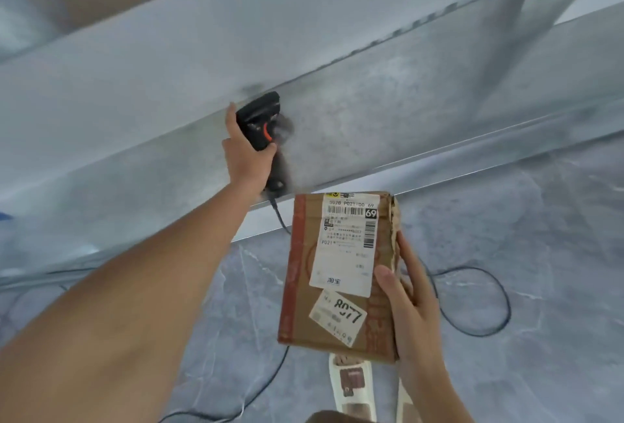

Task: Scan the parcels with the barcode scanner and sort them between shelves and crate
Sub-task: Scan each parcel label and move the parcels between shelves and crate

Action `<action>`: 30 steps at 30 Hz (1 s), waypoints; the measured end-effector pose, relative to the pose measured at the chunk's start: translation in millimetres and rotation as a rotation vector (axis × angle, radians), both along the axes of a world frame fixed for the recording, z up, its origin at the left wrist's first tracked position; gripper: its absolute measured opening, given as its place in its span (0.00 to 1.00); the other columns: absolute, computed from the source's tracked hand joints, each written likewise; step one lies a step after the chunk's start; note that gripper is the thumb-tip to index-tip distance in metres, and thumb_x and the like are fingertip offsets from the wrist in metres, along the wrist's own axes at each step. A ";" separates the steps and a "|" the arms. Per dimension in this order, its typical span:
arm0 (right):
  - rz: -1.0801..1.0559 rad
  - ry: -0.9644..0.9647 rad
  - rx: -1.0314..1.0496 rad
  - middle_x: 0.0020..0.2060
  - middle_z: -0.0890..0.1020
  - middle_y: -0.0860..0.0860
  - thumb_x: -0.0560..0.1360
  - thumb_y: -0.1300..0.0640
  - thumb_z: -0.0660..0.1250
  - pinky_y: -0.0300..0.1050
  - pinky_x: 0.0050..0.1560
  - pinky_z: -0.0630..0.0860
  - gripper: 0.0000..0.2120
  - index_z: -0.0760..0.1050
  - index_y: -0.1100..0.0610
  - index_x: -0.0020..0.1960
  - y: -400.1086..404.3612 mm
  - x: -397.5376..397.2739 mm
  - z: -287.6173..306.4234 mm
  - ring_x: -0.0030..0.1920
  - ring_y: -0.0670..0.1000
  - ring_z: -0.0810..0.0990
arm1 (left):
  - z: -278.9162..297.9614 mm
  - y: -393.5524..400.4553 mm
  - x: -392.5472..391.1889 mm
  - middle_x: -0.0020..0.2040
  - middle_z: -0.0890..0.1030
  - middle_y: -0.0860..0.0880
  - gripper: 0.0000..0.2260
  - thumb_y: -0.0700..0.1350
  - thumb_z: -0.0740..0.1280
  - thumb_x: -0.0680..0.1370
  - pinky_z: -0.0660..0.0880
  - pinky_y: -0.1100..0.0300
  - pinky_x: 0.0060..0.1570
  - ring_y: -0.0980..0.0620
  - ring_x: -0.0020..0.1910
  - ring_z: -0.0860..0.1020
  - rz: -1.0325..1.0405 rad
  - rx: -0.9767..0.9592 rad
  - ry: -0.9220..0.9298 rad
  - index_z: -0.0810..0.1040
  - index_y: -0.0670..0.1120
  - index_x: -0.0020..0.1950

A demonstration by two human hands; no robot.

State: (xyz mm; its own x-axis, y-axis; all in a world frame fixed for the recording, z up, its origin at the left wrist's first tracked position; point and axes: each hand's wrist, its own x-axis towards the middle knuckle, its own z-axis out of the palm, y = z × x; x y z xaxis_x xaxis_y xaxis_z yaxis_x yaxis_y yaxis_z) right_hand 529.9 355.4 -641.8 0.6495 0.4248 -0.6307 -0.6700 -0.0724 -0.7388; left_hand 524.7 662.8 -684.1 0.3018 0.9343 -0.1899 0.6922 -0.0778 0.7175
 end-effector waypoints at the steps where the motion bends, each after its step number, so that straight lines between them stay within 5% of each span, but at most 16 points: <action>1: 0.002 0.000 -0.009 0.62 0.81 0.54 0.69 0.51 0.78 0.56 0.49 0.84 0.27 0.76 0.32 0.64 -3.7 0.0 4.5 0.57 0.57 0.84 | 7.7 -5.9 0.5 0.61 0.71 0.43 0.39 0.35 0.71 0.74 0.72 0.69 0.53 0.51 0.52 0.76 -0.017 0.019 -0.053 0.56 0.53 0.80; 3: -0.002 0.005 -0.038 0.62 0.82 0.53 0.69 0.51 0.76 0.58 0.51 0.83 0.27 0.76 0.32 0.64 -11.5 -1.0 19.1 0.57 0.57 0.84 | 24.9 -23.2 -4.6 0.60 0.70 0.43 0.37 0.33 0.69 0.73 0.75 0.69 0.51 0.55 0.48 0.76 -0.100 0.039 -0.117 0.60 0.53 0.77; 6: -0.005 -0.035 -0.087 0.64 0.80 0.53 0.69 0.50 0.78 0.60 0.55 0.81 0.27 0.75 0.31 0.63 -30.1 0.7 52.1 0.59 0.57 0.83 | 59.6 -54.1 -21.8 0.56 0.75 0.40 0.36 0.34 0.70 0.73 0.83 0.47 0.42 0.43 0.45 0.80 -0.221 -0.058 -0.164 0.60 0.59 0.73; 9: -0.014 -0.058 -0.116 0.63 0.81 0.55 0.72 0.53 0.72 0.58 0.51 0.83 0.26 0.75 0.32 0.65 -50.5 4.8 100.5 0.58 0.57 0.84 | 113.6 -95.4 -46.5 0.52 0.79 0.44 0.35 0.30 0.68 0.76 0.82 0.52 0.34 0.46 0.35 0.83 -0.327 -0.172 -0.118 0.60 0.60 0.74; 13: -0.018 -0.089 -0.151 0.63 0.81 0.55 0.75 0.56 0.70 0.57 0.49 0.84 0.25 0.74 0.34 0.67 -80.1 0.4 170.7 0.56 0.59 0.84 | 199.9 -162.3 -87.2 0.50 0.81 0.48 0.39 0.32 0.68 0.78 0.81 0.53 0.30 0.50 0.30 0.82 -0.448 -0.282 -0.038 0.58 0.74 0.68; 18: -0.014 -0.173 -0.203 0.65 0.79 0.55 0.78 0.55 0.70 0.60 0.53 0.83 0.23 0.73 0.31 0.65 -103.3 -14.3 251.6 0.58 0.58 0.83 | 305.6 -220.9 -124.9 0.59 0.77 0.54 0.40 0.37 0.70 0.79 0.81 0.56 0.37 0.55 0.40 0.82 -0.368 -0.226 -0.160 0.53 0.73 0.72; 23: 0.059 -0.320 -0.172 0.67 0.77 0.50 0.68 0.40 0.72 0.60 0.63 0.78 0.29 0.72 0.31 0.68 -101.0 -24.7 327.7 0.65 0.53 0.79 | 398.4 -248.1 -152.2 0.65 0.74 0.53 0.40 0.40 0.71 0.78 0.80 0.62 0.38 0.55 0.42 0.83 -0.242 -0.207 -0.333 0.51 0.74 0.72; 27: 0.123 -0.541 -0.109 0.71 0.71 0.46 0.74 0.47 0.70 0.48 0.66 0.75 0.27 0.69 0.35 0.71 -91.1 -30.9 370.7 0.70 0.46 0.72 | 449.7 -259.9 -170.1 0.65 0.75 0.60 0.38 0.42 0.70 0.80 0.82 0.47 0.52 0.46 0.49 0.82 -0.211 -0.114 -0.429 0.55 0.79 0.71; 30: 0.126 -0.681 -0.102 0.73 0.66 0.45 0.75 0.49 0.69 0.29 0.62 0.68 0.25 0.67 0.33 0.69 -81.4 -37.2 394.4 0.71 0.39 0.66 | 472.7 -267.9 -177.2 0.67 0.76 0.51 0.37 0.41 0.69 0.80 0.82 0.50 0.48 0.50 0.44 0.80 -0.173 -0.070 -0.492 0.56 0.78 0.71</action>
